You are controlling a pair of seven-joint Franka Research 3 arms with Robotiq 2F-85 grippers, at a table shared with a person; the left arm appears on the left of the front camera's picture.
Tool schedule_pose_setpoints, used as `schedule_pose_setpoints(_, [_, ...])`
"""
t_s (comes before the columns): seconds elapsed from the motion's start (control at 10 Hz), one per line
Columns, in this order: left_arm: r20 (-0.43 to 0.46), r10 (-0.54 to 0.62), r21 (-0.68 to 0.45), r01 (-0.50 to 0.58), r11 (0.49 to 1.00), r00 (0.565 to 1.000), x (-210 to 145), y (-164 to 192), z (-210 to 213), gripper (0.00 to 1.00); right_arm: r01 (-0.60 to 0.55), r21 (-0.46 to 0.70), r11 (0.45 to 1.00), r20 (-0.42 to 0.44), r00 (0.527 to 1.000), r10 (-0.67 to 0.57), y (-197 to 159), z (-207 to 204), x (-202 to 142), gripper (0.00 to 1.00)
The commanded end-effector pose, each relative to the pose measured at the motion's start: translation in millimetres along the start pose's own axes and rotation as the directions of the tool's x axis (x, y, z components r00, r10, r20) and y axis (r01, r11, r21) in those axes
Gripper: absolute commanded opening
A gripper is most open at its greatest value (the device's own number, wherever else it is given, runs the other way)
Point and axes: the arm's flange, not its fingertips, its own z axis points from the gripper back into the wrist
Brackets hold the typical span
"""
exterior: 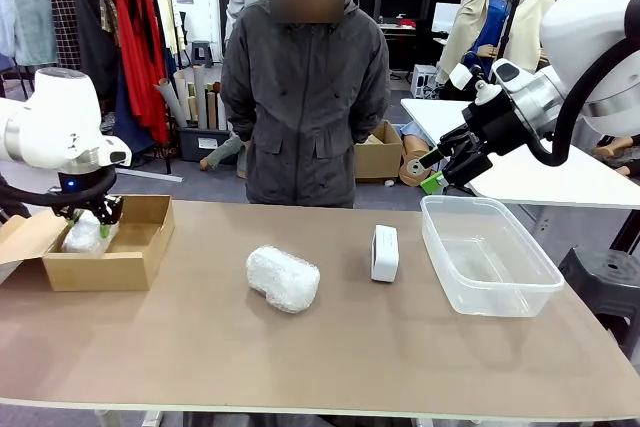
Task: Separate and place wrapped and unwrapped clocks.
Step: If the picked Digital clock is wrapped, place it in the Package Box ; if not, place it in the Organizing box.
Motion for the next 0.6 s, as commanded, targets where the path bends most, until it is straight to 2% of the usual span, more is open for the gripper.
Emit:
schedule_pose_setpoints(0.0, [0.004,0.002,0.027,-0.002,1.0,1.0,2,6,10,1.0,-0.008,0.005,1.0,0.005,1.0,0.008,-1,1,1,1.0])
schedule_pose_setpoints(0.3, [0.019,0.011,0.066,-0.012,0.998,1.0,4,4,30,1.0,-0.008,0.005,1.0,0.005,1.0,0.008,-1,1,1,1.0])
schedule_pose_setpoints(0.5, [0.031,0.011,0.048,-0.012,0.999,0.999,6,1,50,1.0,-0.008,0.005,1.0,0.005,1.0,0.008,-1,1,1,1.0])
